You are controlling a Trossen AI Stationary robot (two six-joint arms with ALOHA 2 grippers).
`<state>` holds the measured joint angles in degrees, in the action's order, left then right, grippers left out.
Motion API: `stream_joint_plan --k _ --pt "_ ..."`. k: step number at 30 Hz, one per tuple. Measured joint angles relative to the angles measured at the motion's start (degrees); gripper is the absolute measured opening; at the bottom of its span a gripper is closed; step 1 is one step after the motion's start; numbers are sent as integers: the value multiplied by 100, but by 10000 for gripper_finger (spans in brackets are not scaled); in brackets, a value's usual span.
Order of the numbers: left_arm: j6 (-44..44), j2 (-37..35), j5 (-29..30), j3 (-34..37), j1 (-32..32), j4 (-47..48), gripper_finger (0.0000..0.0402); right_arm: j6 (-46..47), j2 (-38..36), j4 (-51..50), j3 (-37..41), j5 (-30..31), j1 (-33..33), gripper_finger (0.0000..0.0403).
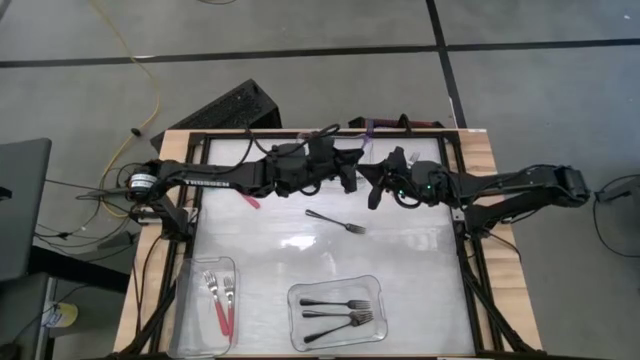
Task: Sort silverware by color (type)
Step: Put the blue fork into the top transparent bin
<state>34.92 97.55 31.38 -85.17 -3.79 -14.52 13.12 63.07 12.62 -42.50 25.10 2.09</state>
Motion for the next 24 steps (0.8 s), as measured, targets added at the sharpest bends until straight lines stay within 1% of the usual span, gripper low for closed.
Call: stream_joint_plan --k 1,3,6,8,10,13,17,20,24 --pt "-54 -6 -1 0 0 0 0 -8 0 -2 0 -42 0 17" --pt "-213 -10 7 0 -19 -4 0 18 0 -34 0 -121 0 36" --pt "-497 -10 150 0 -35 2 0 287 -56 -37 0 -127 0 82" --pt "-719 -43 358 0 -37 21 0 501 -154 -6 0 -127 -8 112" --pt "-959 -68 508 -2 -35 -10 0 639 -245 1 0 -244 -8 144" --pt "-1170 -75 552 -4 -37 -16 0 654 -321 10 0 -544 -11 195" --pt "-1054 -65 492 -4 -37 2 0 746 -263 78 -2 -573 30 258" --pt "-1021 -12 415 -8 -37 -18 0 793 -17 251 -2 -571 74 285" --pt "-1045 3 317 -7 -37 -22 0 709 321 824 -2 -577 45 297"
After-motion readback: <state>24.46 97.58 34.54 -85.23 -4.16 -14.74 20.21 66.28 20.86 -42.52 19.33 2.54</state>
